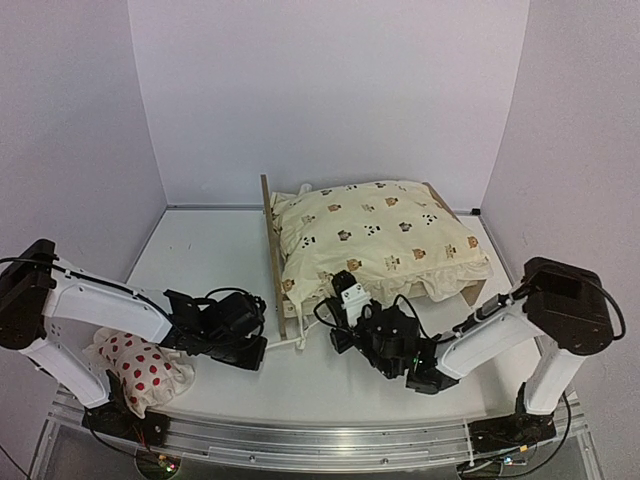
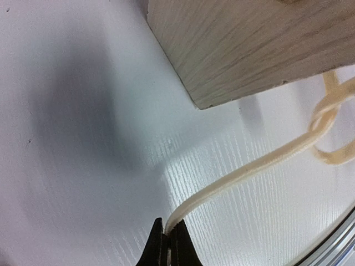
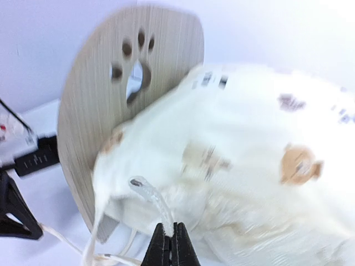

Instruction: Set up the pet bed

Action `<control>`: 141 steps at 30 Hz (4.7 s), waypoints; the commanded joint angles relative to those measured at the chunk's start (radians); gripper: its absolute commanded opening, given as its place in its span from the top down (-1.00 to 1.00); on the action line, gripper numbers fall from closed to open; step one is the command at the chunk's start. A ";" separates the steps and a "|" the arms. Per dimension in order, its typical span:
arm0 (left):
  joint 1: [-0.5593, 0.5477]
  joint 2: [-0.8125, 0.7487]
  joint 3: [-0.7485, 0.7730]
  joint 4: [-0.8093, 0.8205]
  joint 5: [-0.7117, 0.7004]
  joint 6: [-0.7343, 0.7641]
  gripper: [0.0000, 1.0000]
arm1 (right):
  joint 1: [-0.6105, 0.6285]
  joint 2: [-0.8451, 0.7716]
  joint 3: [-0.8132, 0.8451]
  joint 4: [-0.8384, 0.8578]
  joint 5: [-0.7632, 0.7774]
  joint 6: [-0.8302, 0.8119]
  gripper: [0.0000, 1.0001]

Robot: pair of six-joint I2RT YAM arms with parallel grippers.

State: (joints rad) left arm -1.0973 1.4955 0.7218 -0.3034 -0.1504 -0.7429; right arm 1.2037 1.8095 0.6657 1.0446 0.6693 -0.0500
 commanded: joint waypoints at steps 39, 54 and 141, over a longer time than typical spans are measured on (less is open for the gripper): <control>0.183 -0.093 -0.173 -0.009 0.097 -0.072 1.00 | -0.459 -0.101 0.582 -0.664 -0.150 -0.042 1.00; 0.183 -0.157 0.073 -0.163 0.077 0.058 0.64 | -0.461 -0.356 0.345 -0.841 -0.829 0.164 1.00; 0.399 -0.298 0.318 -0.246 -0.233 0.294 -0.25 | -0.713 -0.725 0.079 -1.422 -0.527 0.257 -0.93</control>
State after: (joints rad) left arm -0.6973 1.1626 1.0080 -0.5997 -0.4038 -0.4613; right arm 0.4881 1.1338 0.8227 -0.4060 0.0106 0.2492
